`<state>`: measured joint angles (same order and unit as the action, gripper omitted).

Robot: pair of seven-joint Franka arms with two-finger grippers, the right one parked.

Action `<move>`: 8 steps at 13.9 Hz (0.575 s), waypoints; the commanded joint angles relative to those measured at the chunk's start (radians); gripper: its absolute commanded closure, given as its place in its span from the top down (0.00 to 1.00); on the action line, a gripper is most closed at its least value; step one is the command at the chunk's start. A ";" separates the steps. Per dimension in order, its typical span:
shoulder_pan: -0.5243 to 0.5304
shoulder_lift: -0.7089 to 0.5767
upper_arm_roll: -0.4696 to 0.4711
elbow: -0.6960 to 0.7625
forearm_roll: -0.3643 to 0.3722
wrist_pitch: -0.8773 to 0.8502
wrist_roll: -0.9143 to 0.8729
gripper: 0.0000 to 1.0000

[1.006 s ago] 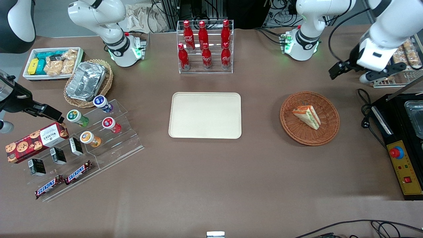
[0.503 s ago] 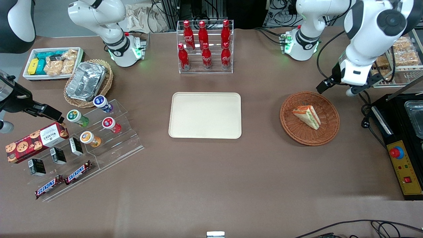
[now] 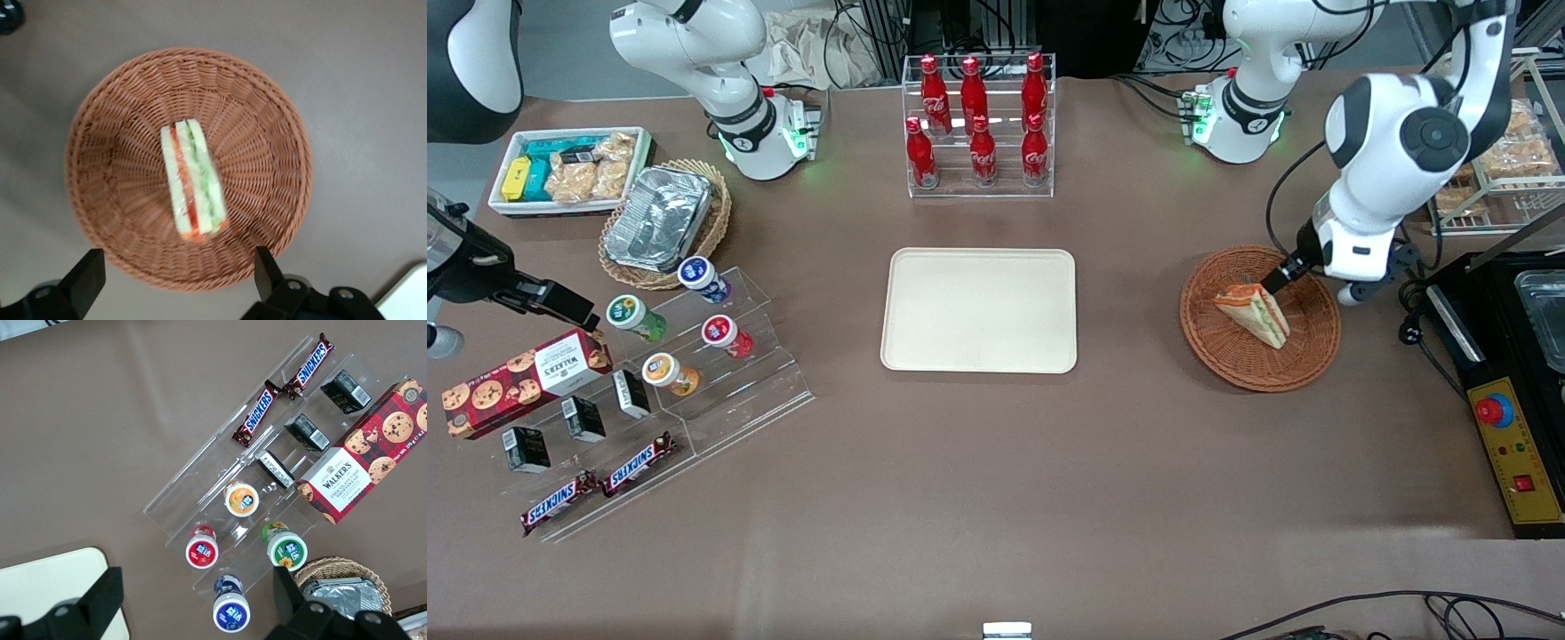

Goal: Place sandwich from basket to tray
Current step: 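Lower the open left gripper over the sandwich in the basket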

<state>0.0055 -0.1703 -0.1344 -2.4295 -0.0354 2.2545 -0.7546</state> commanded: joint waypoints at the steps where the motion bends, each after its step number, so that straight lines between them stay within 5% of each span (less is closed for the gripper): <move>1: -0.006 0.064 -0.002 0.035 -0.011 0.043 -0.068 0.99; 8: -0.025 0.130 -0.002 0.015 -0.011 0.132 -0.178 0.99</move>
<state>-0.0014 -0.0518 -0.1346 -2.4202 -0.0360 2.3635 -0.8755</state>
